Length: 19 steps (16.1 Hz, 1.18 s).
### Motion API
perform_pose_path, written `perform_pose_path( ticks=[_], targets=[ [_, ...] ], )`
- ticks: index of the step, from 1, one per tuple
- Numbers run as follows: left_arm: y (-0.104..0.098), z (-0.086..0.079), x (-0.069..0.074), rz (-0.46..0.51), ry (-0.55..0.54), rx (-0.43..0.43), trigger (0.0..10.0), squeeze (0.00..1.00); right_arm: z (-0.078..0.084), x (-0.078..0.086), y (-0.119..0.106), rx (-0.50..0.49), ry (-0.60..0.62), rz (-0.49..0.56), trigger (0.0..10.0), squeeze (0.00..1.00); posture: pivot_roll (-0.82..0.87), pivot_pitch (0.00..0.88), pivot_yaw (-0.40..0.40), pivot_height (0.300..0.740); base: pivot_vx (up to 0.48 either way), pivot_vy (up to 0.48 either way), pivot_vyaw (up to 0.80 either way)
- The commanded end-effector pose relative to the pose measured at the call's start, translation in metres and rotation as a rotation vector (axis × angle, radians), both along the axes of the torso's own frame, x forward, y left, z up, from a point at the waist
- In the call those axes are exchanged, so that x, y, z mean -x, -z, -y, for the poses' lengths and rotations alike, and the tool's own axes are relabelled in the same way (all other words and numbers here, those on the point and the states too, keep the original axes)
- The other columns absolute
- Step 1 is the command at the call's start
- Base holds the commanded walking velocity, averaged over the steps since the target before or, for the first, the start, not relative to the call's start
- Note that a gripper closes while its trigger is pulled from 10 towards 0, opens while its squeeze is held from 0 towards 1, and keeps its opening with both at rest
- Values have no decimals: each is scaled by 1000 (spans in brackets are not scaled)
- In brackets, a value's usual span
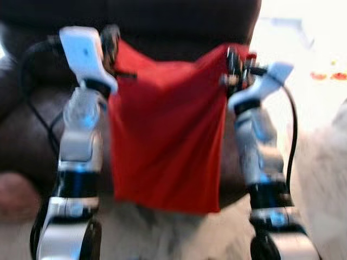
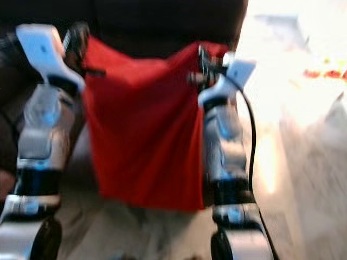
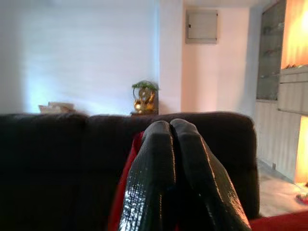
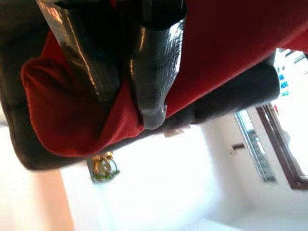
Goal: Move the pillow to the sofa from floor
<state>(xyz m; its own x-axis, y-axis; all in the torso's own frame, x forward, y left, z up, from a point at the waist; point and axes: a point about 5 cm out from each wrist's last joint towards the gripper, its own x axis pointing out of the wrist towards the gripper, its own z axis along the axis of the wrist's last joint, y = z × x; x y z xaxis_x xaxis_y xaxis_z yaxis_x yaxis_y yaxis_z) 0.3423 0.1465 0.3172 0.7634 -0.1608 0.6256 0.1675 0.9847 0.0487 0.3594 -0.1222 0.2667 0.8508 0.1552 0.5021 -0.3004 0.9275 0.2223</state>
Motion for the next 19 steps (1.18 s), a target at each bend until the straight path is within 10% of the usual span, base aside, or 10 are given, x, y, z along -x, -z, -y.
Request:
perform_pose_path(
  ticks=[1, 12, 19],
  targets=[
    [-25, 12, 8, 113, 49, -18, 10000, 0, 8, 9, -32, -24, 21, 138, 10000, 0, 75, 72, -28, 740, 322, 0, 0],
    [-32, 13, 3, 127, 62, -23, 10000, 0, 15, 10, -51, -51, 40, 187, 10000, 0, 80, 80, -27, 740, 324, 0, 0],
    [21, 18, -3, -103, 130, -45, 10000, 0, 14, -3, 0, -4, 61, -14, 10000, 0, 88, 85, -32, 740, 41, 0, 0]
  ],
)
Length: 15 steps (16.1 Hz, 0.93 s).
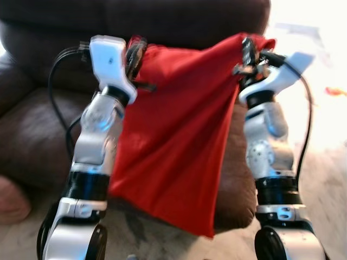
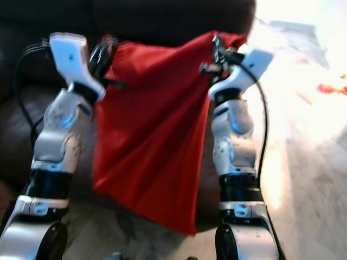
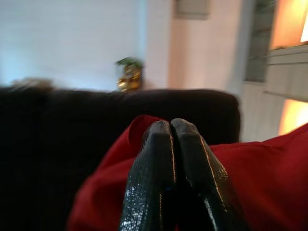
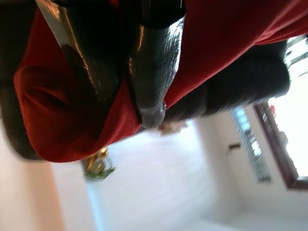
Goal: Move the pillow to the sofa from floor
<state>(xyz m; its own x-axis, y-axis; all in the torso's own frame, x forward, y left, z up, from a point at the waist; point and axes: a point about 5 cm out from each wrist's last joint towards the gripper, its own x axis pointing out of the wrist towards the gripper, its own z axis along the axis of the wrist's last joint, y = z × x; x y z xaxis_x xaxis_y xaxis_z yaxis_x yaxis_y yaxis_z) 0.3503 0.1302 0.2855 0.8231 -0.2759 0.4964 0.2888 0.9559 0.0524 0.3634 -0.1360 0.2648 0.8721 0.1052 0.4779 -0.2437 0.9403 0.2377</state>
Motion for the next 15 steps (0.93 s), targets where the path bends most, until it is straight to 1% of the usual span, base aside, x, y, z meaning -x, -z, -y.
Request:
perform_pose_path(
  ticks=[1, 4, 6, 8, 9, 11, 12, 13, 14, 15],
  targets=[
    [-7, 1, 4, 36, 8, -8, 10000, 0, 1, 1, 3, 5, 8, 3, 10000, 0, 88, 85, -32, 740, 0, 0, 0],
    [10, 0, -1, -43, -4, -32, 10000, 0, 1, -1, 18, 16, 10, -50, 10000, 0, 88, 89, -33, 740, 0, 0, 0],
    [16, -1, -2, -66, -14, -38, 10000, 0, 0, -2, 26, 21, 13, -74, 10000, 0, 88, 92, -33, 740, 0, 0, 0],
    [16, -4, -2, -66, -33, -24, 10000, 0, 0, -2, 28, 22, 12, -79, 10000, 0, 89, 102, -35, 740, 0, 0, 0],
    [10, -9, -1, -40, -65, 0, 10000, 0, -1, -1, 26, 19, 11, -71, 10000, 0, 89, 103, -36, 740, 0, 0, 0],
    [-1, -13, 0, 2, -80, 29, 10000, 0, -1, -1, 20, 12, 9, -49, 10000, 0, 91, 109, -37, 740, 0, 0, 0],
    [-12, -16, 2, 54, -94, 52, 10000, 0, -1, -1, 12, 0, 9, -16, 10000, 0, 92, 112, -37, 740, 0, 0, 0],
    [-16, -17, 2, 77, -100, 63, 10000, 0, -1, 0, 8, -7, 8, 2, 10000, 0, 92, 113, -37, 740, 0, 0, 0],
    [-28, -19, 5, 134, -106, 86, 10000, 0, -2, 2, -4, -17, 2, 53, 10000, 0, 92, 113, -37, 740, 0, 0, 0],
    [-32, -19, 7, 153, -108, 93, 10000, 0, -3, 2, -9, -20, 0, 73, 10000, 0, 92, 113, -37, 740, 0, 0, 0]
  ],
)
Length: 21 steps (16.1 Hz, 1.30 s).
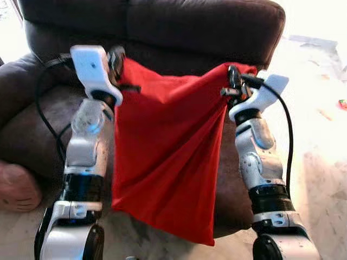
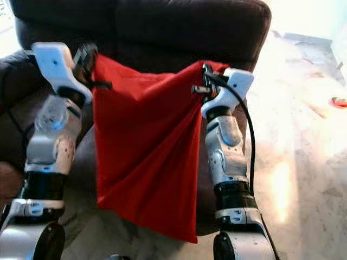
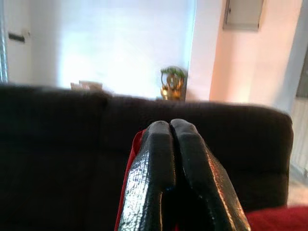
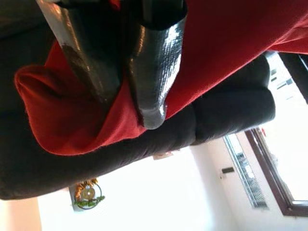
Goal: Move the pillow to the sofa from floor
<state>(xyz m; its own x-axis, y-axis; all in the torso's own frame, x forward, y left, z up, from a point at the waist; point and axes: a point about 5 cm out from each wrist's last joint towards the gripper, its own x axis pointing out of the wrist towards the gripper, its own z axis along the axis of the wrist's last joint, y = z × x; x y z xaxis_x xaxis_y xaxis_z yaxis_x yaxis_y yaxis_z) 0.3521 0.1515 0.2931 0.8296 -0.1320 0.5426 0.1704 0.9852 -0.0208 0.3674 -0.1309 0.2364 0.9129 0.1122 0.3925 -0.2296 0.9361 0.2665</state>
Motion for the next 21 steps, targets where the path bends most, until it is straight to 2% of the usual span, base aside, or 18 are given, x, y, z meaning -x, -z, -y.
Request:
perform_pose_path(
  ticks=[1, 7, 9, 15, 21],
  targets=[
    [-31, 3, 11, 150, 8, 2, 10000, 0, 2, 8, -47, -22, 10, 209, 10000, 0, 90, 116, -37, 740, 0, 0, 0],
    [-60, 9, 16, 271, 39, -6, 10000, 0, 3, 14, -73, -49, 8, 301, 10000, 0, 93, 114, -34, 740, 0, 0, 0],
    [-59, 10, 14, 260, 42, -9, 10000, 0, 2, 14, -73, -48, 1, 304, 10000, 0, 91, 113, -33, 740, 0, 0, 0],
    [-45, 10, 11, 207, 45, -10, 10000, 0, -1, 13, -58, -37, -9, 241, 10000, 0, 92, 111, -30, 740, 0, 0, -126],
    [-46, 10, 11, 209, 44, -15, 10000, 0, -6, 15, -56, -33, -28, 243, 10000, 0, 91, 96, -29, 740, 247, 0, 0]
  ],
)
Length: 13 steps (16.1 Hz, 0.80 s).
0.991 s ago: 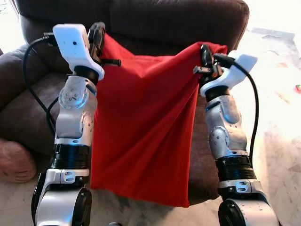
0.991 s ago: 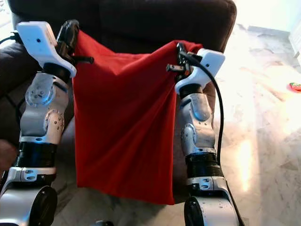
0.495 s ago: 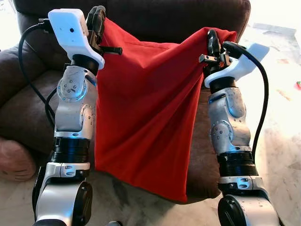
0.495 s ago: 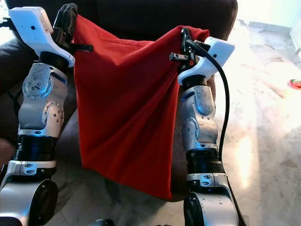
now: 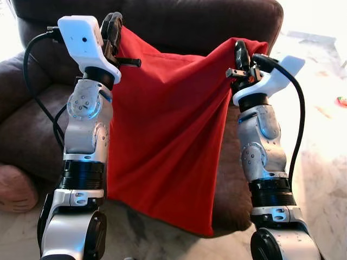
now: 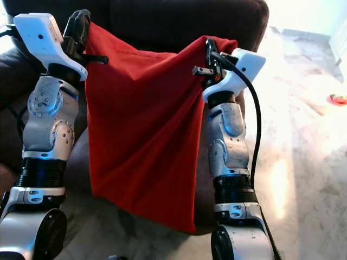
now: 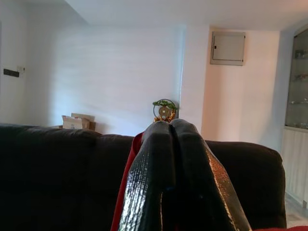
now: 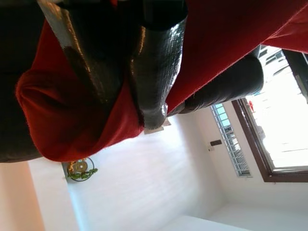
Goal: Move the pillow to the sofa from floor
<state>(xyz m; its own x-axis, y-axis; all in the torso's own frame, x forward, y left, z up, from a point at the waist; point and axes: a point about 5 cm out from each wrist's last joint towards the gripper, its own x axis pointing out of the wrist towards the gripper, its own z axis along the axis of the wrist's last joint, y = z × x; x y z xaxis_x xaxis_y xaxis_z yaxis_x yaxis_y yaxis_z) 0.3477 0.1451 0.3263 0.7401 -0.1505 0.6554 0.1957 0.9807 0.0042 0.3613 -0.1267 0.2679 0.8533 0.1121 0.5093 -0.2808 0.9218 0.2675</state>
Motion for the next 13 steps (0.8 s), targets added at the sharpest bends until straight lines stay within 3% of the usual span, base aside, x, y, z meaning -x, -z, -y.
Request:
perform_pose_path(
  ticks=[1, 3, 11, 13],
  targets=[
    [-15, 3, 7, 76, 18, -15, 10000, 0, -2, 8, -26, 0, -10, 115, 10000, 0, 91, 94, -30, 740, 259, 0, 0],
    [-19, 3, 9, 90, 23, -8, 10000, 0, -1, 8, -28, -5, -10, 119, 10000, 0, 90, 92, -30, 740, 278, 0, -741],
    [-19, 4, 9, 91, 28, -13, 10000, 0, -1, 10, -27, 0, -11, 124, 10000, 0, 92, 101, -31, 740, 310, 0, 0],
    [-20, 4, 9, 92, 30, -14, 10000, 0, -2, 10, -26, 2, -13, 120, 10000, 0, 93, 104, -30, 740, 315, 0, -416]
  ],
)
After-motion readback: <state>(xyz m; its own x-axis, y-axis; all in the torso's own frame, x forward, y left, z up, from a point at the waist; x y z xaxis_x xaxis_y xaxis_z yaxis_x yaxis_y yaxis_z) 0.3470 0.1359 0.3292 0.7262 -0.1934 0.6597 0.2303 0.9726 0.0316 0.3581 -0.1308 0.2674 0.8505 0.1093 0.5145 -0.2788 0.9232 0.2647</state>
